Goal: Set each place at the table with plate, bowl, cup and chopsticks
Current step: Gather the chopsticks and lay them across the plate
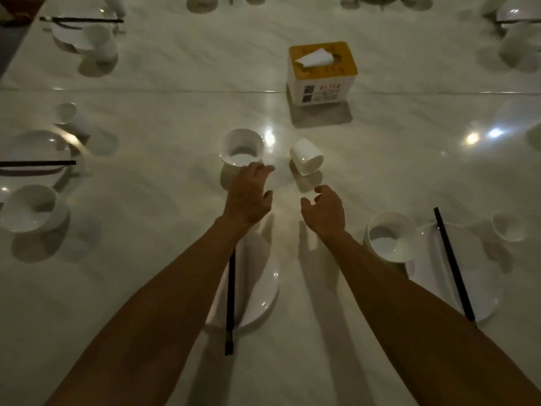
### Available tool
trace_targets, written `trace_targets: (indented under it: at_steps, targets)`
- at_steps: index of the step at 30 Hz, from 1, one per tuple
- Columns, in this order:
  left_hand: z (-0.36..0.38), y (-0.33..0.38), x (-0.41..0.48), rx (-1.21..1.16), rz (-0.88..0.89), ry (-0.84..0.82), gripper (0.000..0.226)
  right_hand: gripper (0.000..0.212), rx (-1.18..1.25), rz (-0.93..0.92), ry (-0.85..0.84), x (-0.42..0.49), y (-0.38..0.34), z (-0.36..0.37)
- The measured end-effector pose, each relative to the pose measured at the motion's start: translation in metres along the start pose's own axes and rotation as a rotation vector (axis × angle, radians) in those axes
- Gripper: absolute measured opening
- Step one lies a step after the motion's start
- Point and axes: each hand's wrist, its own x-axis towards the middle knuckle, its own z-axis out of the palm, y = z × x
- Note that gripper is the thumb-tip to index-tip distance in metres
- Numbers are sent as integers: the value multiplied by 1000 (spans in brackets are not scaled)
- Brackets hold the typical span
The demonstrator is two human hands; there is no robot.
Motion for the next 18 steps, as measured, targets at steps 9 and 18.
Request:
trace_targets:
  at_steps: [9,18]
  targets:
    - [55,39,126,536,455,-355,89,51,-219,-159,90,37,37,2]
    - [53,36,133,-21,389,-393,47,95,71,-78,107,48,29,5]
